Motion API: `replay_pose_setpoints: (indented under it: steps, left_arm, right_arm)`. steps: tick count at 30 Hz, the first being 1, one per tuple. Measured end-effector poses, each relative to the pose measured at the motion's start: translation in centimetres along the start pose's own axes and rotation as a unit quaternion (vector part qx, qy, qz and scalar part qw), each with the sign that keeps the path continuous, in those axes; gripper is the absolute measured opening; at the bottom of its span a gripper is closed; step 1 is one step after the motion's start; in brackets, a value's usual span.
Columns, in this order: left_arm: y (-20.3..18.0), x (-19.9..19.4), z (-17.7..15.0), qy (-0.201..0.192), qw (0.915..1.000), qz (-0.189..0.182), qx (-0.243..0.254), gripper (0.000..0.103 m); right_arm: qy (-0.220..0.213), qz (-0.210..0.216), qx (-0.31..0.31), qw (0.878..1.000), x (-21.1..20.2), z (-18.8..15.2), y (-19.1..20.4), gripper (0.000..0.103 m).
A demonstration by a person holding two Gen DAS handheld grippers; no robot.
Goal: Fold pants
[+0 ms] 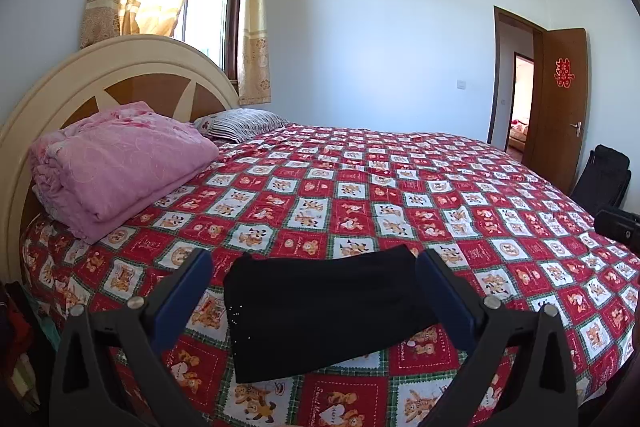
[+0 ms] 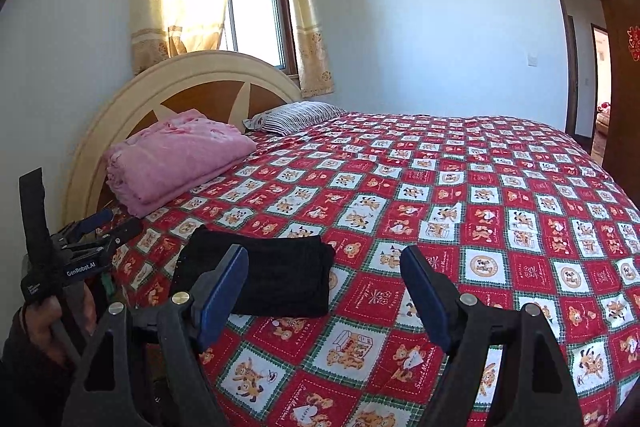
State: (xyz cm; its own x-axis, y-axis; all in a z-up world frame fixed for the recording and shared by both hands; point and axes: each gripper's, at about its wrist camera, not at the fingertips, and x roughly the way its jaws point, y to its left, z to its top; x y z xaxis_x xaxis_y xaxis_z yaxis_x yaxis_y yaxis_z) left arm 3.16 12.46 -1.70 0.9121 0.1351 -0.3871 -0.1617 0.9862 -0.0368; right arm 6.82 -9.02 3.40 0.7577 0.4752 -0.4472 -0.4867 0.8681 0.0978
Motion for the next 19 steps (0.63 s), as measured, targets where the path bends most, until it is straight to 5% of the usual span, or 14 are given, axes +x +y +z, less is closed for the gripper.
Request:
replay_pose_setpoints:
  steps: [19]
  left_arm:
    - [-0.1, 0.3, -0.6, -0.005, 0.9999, 0.005, 0.012, 0.103]
  right_arm:
    - [0.02, 0.006, -0.005, 1.0, 1.4, -0.8, 0.5, 0.079]
